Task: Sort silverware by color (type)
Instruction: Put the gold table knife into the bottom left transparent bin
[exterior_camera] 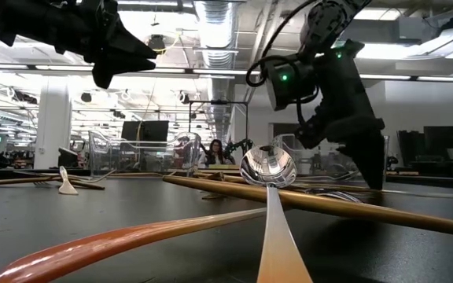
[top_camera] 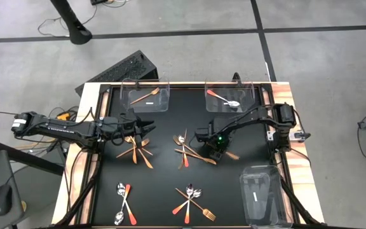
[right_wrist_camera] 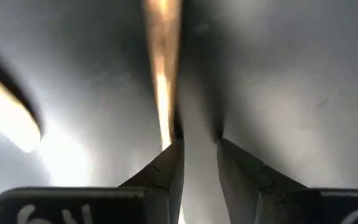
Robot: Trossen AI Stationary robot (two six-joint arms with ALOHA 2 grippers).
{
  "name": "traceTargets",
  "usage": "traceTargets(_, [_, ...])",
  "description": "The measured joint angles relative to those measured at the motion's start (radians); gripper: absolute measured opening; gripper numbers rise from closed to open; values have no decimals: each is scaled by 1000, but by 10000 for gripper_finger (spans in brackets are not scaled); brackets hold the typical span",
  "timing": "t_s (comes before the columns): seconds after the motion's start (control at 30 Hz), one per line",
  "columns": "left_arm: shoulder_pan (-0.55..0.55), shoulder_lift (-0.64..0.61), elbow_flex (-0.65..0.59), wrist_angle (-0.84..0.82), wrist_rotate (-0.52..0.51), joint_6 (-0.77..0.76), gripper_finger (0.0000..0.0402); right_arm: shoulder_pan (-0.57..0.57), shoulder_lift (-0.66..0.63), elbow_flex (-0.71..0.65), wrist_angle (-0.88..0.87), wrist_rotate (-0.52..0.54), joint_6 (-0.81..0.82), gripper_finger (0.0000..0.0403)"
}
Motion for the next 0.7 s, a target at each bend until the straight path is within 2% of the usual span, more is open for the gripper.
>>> traceTargets(0.3, [0,0,0,4,-11,-20,118,21,-12,80,-87,4,39,118])
traceTargets(0.5, [0,0,0,4,-11,-29,118,45,-10,82,9,-58,257,118])
traceTargets(0.6, [0,0,0,4,-29,-63,118,59,-10,83,107,-1,346,118])
traceTargets(0.7, [0,0,0,5,-36,-78,118,65,-10,83,166,32,314,118])
